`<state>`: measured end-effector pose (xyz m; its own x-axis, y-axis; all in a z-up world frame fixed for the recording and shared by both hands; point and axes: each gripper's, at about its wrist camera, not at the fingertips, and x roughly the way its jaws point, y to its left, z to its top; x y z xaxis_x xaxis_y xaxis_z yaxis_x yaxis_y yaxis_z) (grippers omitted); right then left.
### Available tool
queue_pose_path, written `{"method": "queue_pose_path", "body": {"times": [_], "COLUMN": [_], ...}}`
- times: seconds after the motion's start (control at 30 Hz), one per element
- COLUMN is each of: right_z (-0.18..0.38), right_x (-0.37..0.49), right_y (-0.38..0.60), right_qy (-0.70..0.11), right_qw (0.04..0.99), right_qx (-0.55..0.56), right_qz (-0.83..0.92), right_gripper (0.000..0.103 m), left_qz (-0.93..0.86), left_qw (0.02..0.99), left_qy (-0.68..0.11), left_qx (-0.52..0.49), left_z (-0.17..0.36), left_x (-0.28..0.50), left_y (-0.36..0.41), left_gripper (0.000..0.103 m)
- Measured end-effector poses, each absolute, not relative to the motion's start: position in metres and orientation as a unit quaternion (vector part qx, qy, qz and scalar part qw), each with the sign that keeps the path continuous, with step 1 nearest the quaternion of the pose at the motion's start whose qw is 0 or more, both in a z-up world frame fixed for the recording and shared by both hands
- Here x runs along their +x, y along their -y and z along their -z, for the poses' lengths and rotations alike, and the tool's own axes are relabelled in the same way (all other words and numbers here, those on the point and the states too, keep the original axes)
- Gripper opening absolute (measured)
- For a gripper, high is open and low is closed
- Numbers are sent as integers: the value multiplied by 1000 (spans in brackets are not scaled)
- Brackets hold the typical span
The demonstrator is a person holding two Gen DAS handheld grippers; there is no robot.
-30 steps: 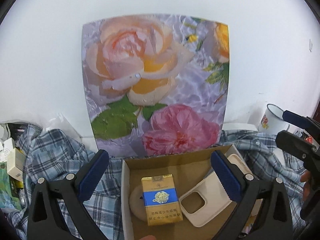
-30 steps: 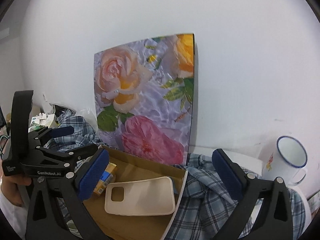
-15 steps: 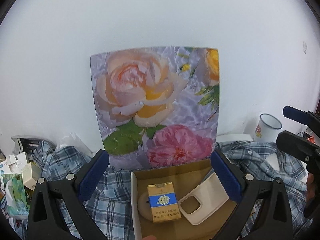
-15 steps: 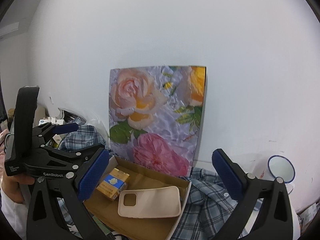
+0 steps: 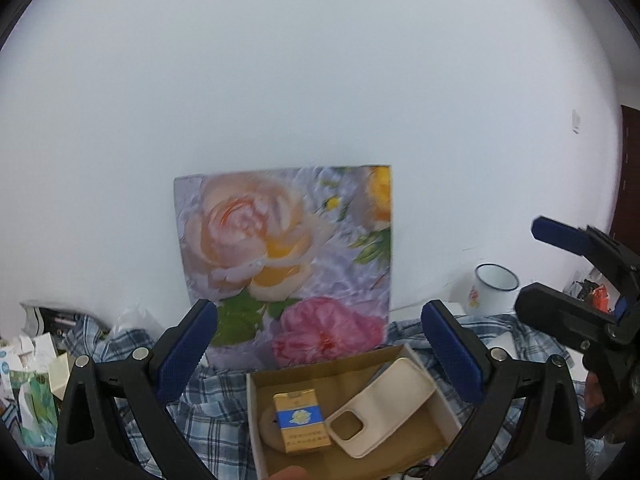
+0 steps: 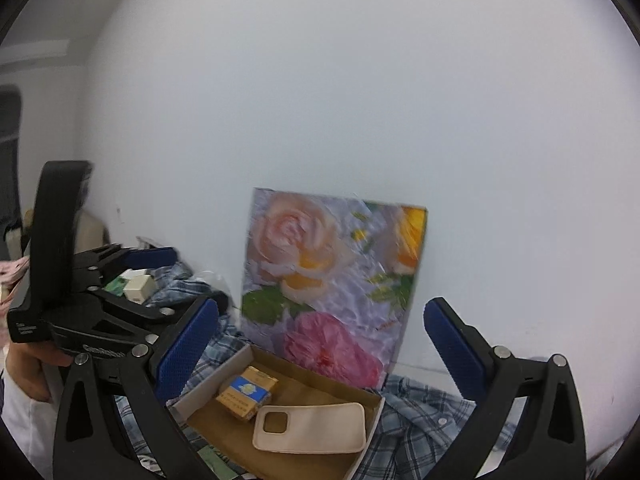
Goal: Organize soft objects
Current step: 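Move both tools back toward the cable and earbud items beside the box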
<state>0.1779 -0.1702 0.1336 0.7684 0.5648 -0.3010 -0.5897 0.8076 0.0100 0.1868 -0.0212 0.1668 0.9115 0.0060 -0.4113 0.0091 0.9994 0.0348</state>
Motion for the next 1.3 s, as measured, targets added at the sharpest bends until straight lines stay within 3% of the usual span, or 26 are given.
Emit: {"method": "queue_pose_path", "body": {"times": [0.43,1.1,1.3], "right_z": [-146,-54,-38], "right_x": [132,112,110], "right_y": [183,179,172], "right_qy": [-107,-196,-214], "right_qw": [941,916,905], "right_qx": [-42,-65,-69], "right_qz": [-320,-344,-361], "right_gripper": [103,103,103], "left_qz": [13,61,73], "left_qw": [982,956,950], "left_qy": [-182,-277,-301], "left_qx": [49,77,40], "left_z": [-182,-87,-69], "left_x": [164,106,96], "left_y": [41,25,13], "left_gripper": [103,103,103]}}
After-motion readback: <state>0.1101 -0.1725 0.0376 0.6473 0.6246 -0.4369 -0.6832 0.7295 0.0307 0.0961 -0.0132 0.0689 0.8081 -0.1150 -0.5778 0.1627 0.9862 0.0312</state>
